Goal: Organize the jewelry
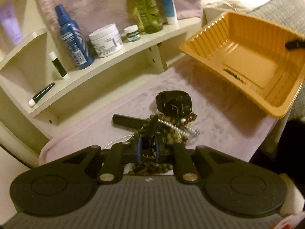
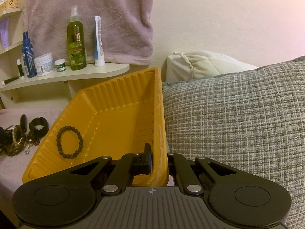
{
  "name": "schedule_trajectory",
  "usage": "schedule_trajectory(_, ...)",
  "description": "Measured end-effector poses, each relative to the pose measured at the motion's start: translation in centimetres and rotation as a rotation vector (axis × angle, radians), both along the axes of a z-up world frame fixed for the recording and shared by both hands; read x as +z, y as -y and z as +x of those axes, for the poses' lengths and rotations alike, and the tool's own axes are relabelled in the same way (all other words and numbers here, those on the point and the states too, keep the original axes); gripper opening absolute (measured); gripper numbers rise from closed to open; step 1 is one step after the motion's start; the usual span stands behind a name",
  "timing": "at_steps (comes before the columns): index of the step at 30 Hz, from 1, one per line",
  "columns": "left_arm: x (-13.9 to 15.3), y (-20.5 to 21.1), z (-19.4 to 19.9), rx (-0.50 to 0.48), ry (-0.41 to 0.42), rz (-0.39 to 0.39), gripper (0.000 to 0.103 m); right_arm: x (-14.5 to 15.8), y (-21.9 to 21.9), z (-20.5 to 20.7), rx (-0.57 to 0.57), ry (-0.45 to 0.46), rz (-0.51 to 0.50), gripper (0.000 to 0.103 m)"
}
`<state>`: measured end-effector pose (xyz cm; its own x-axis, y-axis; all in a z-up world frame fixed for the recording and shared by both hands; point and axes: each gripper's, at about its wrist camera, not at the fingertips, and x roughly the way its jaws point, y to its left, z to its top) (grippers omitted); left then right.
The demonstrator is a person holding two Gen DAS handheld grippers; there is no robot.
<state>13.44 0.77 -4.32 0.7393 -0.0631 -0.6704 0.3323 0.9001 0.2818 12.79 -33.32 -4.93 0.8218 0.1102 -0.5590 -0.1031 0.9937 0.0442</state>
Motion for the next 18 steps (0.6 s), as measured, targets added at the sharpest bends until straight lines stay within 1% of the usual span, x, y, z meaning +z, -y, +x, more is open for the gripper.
schedule_trajectory(4,0.8,-0.5,-0.4,0.008,0.0,0.003,0.012,0.0,0.1,0.0,-0.001,-0.001,0.002,0.004)
schedule_trajectory(7,1.3,-1.1,-0.7,0.03,0.007,-0.023,0.012,0.0,0.0,-0.1,-0.002,0.0,0.002,0.004)
schedule_trajectory(10,1.7,-1.3,-0.8,0.038,0.016,-0.021,0.012,0.0,0.0,-0.1,-0.003,0.001,0.003,0.004)
schedule_trajectory(18,3.4,-0.1,-0.5,0.003,0.055,-0.029,0.012,0.0,0.0,-0.1,-0.005,0.001,0.006,0.004)
